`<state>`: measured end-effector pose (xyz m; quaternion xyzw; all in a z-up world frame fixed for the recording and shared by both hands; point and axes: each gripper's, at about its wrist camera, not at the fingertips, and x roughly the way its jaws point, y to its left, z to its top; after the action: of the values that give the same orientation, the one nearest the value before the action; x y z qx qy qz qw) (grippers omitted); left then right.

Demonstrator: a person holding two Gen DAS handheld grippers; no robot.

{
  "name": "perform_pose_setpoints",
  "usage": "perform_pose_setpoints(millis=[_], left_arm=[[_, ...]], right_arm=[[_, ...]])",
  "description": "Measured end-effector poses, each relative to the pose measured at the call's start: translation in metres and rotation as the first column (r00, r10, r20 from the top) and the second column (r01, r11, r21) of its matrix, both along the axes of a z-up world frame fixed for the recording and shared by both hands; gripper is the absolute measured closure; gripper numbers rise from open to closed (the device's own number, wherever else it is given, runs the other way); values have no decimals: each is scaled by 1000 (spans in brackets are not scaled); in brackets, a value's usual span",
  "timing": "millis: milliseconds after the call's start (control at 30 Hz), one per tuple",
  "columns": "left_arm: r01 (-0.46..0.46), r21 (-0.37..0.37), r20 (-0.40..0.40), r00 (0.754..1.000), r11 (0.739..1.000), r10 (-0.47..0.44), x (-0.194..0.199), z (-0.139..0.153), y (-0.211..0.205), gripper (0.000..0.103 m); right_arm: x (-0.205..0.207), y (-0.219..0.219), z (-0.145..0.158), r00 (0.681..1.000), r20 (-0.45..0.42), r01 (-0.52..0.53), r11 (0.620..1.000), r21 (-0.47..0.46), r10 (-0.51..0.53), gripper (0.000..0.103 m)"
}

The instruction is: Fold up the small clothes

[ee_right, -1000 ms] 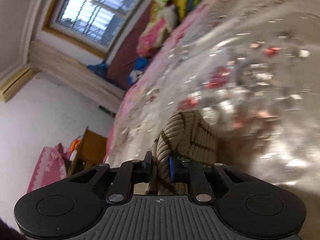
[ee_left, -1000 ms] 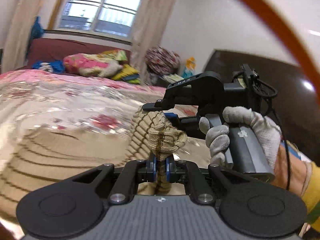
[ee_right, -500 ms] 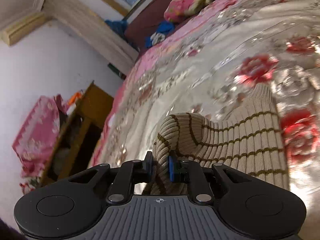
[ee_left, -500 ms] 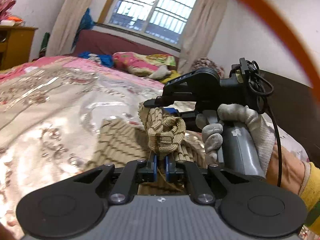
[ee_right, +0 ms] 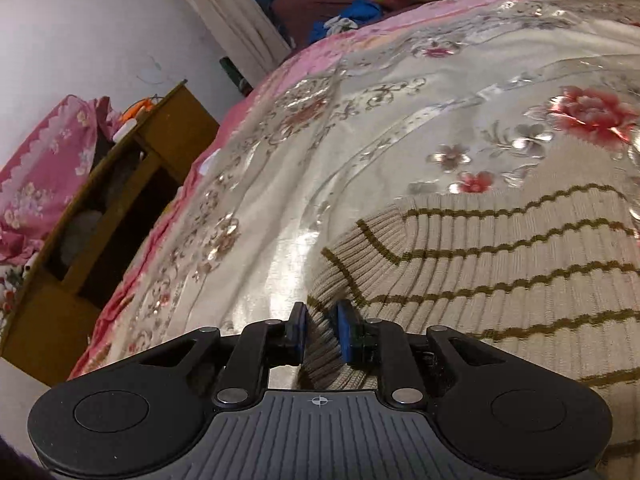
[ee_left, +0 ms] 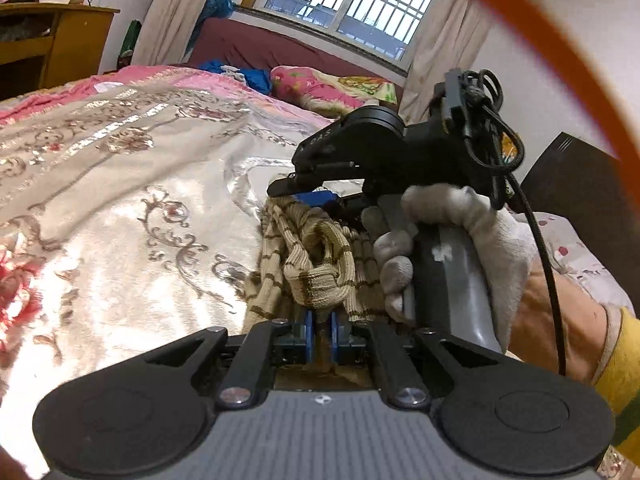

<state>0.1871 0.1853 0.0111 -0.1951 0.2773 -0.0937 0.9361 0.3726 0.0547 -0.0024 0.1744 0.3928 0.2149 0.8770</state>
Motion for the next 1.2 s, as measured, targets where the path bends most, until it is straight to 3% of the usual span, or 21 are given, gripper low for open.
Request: perform_pose_setpoints(millis=[100,233,333,567,667,767,867,967,1067,1200], left_arm=[[-34,-17,5,999,999,34,-5,3,8,88],[-77,4,23,997,997,77,-12,9,10,84],[-100,-13,11,995,995,100,-16,10,13,84],[-188,33,28,982,982,187,-38,16,15,84],[-160,96,88,985,983,151,-39,28,1,83],[-64,131,113,992,989,49,-19,37,-19,80],[3,164,113,993,986,-22,13,35,-33,80],[6,228,73,997,974,-23,40,21,-34,80],[-21,345,3,1000,938,22,55,-1,-29,81],[-6,336,-21,1000,942,14,59,-10,-19,81]], right_arm=[[0,6,0,1000,-3,-18,1000,-9,18,80],[-1,6,5,999,-11,-39,999,5,39,66],[-5,1,17,998,-14,-61,998,16,61,65],[-26,-35,58,996,45,-82,993,90,79,65],[-41,-58,72,995,68,-82,993,86,76,65],[-62,-82,78,994,91,-60,997,38,56,62],[-82,-108,74,996,88,-35,999,0,35,60],[-98,-129,60,998,62,-14,1000,-23,15,54],[-104,-139,35,1000,-4,-11,1000,-20,11,53],[-101,-138,-2,996,-84,-13,1000,-16,11,47]])
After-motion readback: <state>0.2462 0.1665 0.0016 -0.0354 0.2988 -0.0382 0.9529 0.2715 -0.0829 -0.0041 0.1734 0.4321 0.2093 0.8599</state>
